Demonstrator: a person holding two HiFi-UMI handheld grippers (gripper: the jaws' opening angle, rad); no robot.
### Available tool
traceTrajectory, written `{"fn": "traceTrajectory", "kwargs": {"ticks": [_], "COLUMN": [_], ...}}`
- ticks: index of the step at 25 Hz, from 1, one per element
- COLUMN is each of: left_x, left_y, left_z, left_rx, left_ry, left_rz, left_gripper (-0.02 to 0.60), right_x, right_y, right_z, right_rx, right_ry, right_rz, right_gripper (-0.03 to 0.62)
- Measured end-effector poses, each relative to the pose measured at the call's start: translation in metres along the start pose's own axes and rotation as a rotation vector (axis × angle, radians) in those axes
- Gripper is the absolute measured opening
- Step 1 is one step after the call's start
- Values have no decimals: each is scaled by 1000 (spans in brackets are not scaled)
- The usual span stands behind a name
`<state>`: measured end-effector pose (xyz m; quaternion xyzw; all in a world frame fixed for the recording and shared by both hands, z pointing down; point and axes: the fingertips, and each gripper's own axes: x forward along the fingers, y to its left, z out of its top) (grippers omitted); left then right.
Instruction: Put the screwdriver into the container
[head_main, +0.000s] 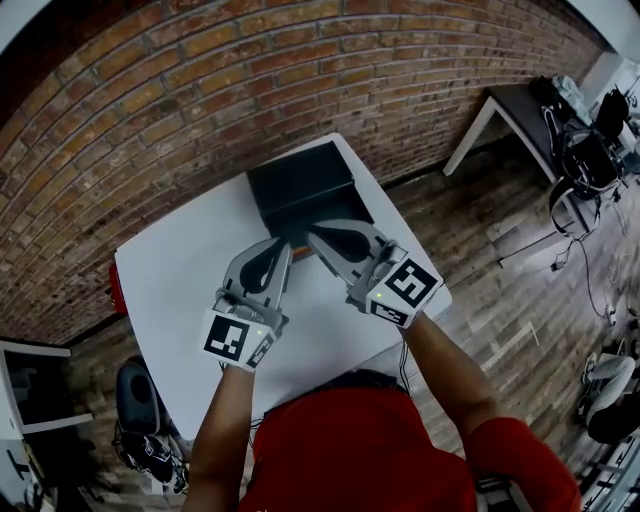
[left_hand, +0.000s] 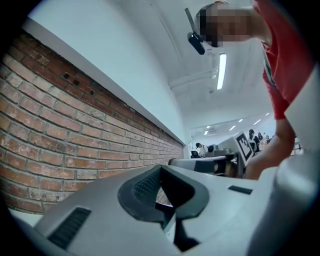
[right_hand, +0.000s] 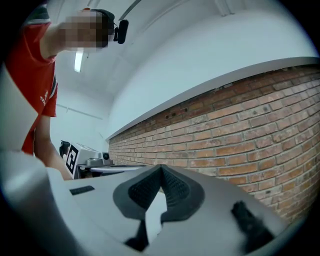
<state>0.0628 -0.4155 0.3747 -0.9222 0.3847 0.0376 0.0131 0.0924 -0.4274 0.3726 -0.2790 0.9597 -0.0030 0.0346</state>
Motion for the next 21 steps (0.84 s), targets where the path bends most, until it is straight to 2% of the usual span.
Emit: {"fn": "traceTrajectory", "kwargs": {"ticks": [21], "left_x": [-6], "left_y": [-13], "left_z": [7], "left_rx": [-9], "left_ry": [-26], "left_rz": [-29], "left_gripper": [12], "right_x": [-16], "right_y": [9], "right_z": [-1], "right_rx": [-30], "right_ry": [22], "right_rz": [-23], "right_gripper": [31]}}
